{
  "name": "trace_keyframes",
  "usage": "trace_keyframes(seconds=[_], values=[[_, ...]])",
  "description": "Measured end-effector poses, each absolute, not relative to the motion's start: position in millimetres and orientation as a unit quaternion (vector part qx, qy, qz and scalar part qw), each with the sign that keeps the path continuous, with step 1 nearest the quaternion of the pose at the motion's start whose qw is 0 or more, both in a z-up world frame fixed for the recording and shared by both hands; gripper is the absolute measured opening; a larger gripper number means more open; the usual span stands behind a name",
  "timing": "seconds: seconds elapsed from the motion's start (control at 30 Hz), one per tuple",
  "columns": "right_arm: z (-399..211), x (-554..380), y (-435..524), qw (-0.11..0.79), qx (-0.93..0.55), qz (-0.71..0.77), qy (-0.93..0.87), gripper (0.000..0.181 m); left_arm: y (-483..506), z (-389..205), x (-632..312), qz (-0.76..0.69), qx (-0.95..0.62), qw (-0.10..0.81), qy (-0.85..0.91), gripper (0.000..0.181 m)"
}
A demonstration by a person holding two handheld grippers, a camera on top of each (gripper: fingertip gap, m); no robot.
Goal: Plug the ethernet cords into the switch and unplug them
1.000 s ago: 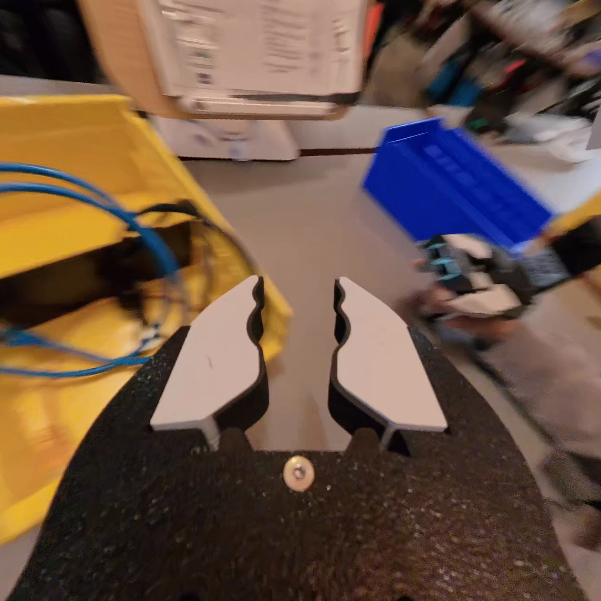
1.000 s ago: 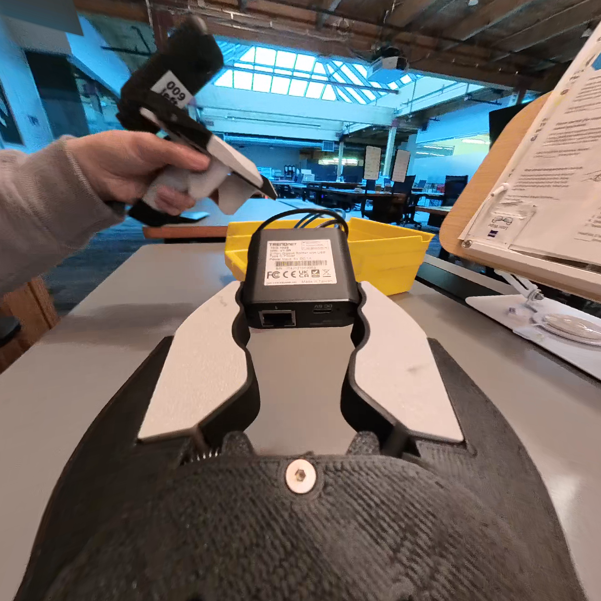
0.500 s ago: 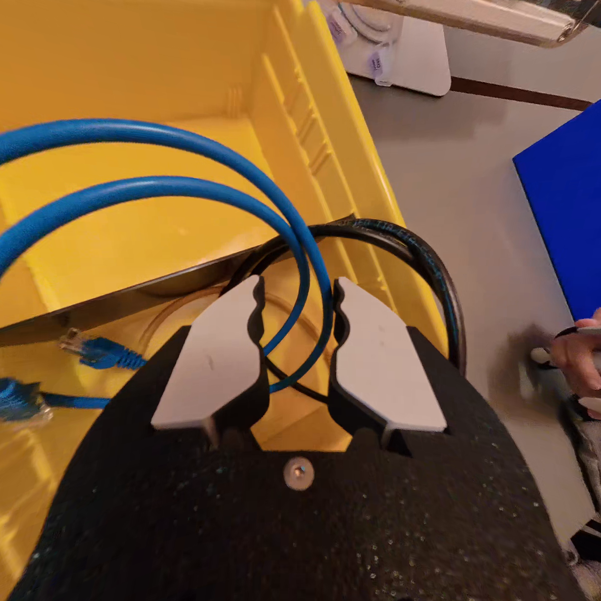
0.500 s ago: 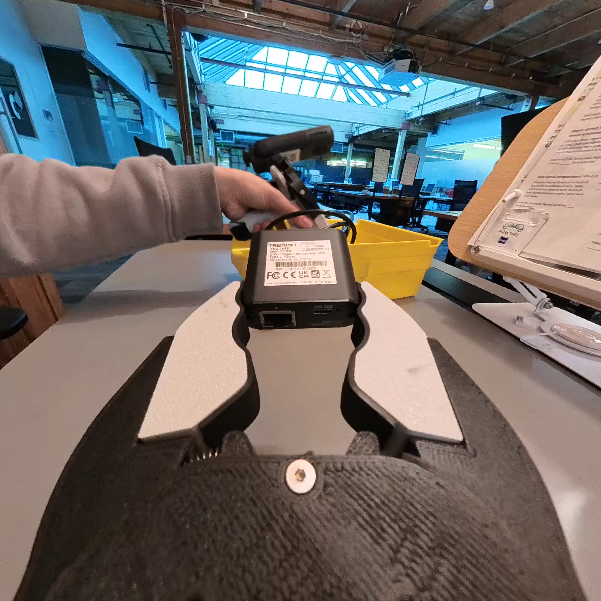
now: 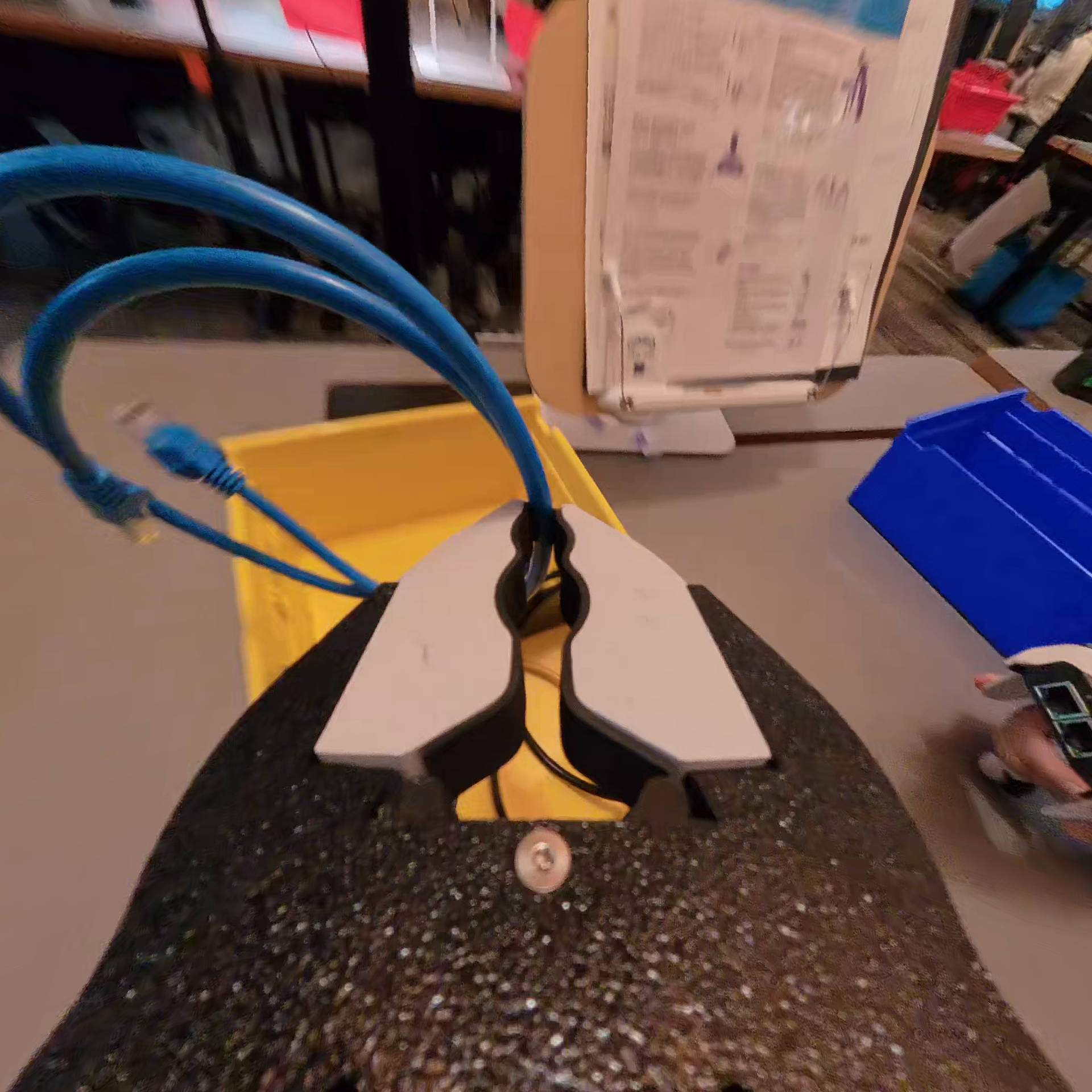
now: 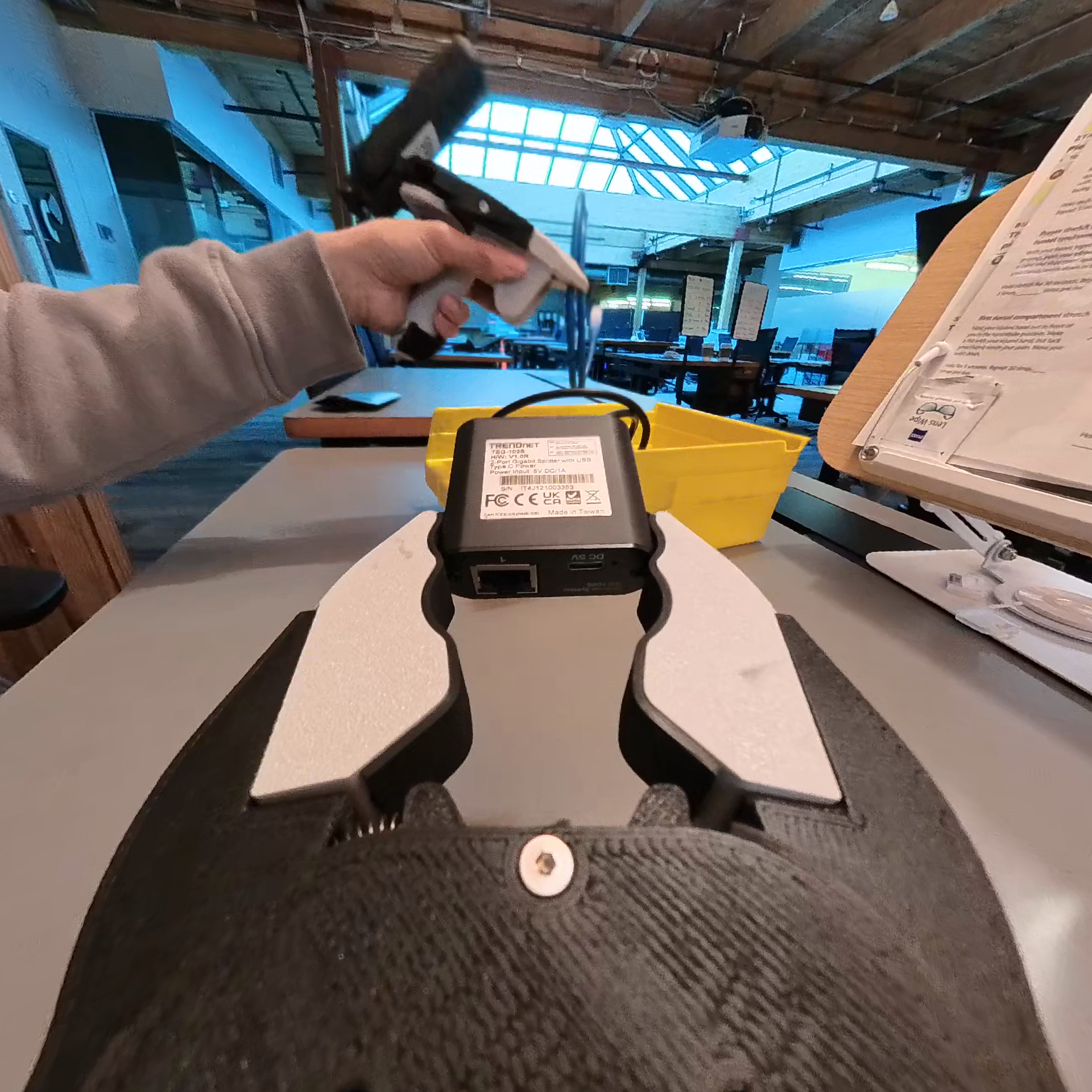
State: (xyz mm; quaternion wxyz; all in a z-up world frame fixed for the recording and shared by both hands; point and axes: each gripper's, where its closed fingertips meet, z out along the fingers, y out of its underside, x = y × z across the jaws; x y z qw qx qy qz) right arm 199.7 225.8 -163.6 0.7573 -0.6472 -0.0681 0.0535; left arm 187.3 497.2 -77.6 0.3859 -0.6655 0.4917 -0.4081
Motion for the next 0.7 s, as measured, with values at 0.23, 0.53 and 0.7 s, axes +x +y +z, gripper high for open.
trace_keyframes(seconds=[0.23, 0.53, 0.7], values=[[-161, 202, 223, 0.764, -0.639, 0.054, -0.062, 0.062, 440, 34, 141, -0.431, -0.515, 0.503, 0.544, 0.005], [-156, 211, 218, 0.781, -0.621, 0.059, -0.035, 0.062, 274, -33, 61, -0.464, -0.317, 0.230, 0.795, 0.005], [-154, 216, 214, 0.787, -0.613, 0.056, -0.025, 0.062, 249, -146, 32, -0.355, -0.251, 0.120, 0.893, 0.005]])
